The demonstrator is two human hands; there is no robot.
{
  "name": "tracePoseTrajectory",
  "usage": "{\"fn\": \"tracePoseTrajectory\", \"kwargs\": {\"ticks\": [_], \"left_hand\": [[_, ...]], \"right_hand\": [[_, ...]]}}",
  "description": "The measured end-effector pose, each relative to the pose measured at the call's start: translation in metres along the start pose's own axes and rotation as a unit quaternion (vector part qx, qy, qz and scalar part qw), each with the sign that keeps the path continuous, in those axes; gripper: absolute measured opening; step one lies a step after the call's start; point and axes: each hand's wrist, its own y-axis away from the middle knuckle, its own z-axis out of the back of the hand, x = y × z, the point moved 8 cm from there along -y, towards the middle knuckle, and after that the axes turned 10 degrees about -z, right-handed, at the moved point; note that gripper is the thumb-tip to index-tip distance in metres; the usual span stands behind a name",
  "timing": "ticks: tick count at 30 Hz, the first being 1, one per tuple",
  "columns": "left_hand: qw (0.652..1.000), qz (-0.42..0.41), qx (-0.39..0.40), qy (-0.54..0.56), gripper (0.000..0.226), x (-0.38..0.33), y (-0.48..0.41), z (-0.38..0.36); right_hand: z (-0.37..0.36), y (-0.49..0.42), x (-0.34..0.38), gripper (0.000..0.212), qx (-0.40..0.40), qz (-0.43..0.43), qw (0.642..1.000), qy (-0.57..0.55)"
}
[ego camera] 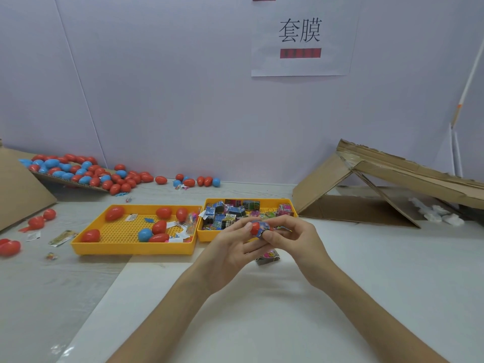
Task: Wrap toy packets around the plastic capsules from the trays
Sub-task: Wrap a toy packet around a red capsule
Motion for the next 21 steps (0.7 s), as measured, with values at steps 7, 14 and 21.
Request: {"fn": "tracePoseTrajectory", "kwargs": {"ticks": [7, 14, 21], "left_hand": [[1.0, 0.005, -0.004, -0.006, 0.049, 0.001, 0.0, 0.002], [0.999, 0.01, -0.002, -0.036, 0.045, 0.002, 0.0, 0.002], [0.997, 0.014, -0.042, -0.064, 0.047, 0.004, -0.002, 0.013]], "right_hand": [[-0.002, 0.002, 0.003, 0.034, 0.004, 0.006, 1.0, 0.028], [-0.005, 0.006, 0.009, 0.032, -0.023, 0.071, 0.993, 0.093], [-0.004, 0.009, 0.011, 0.027, -0.046, 0.094, 0.986, 0.133]]}}
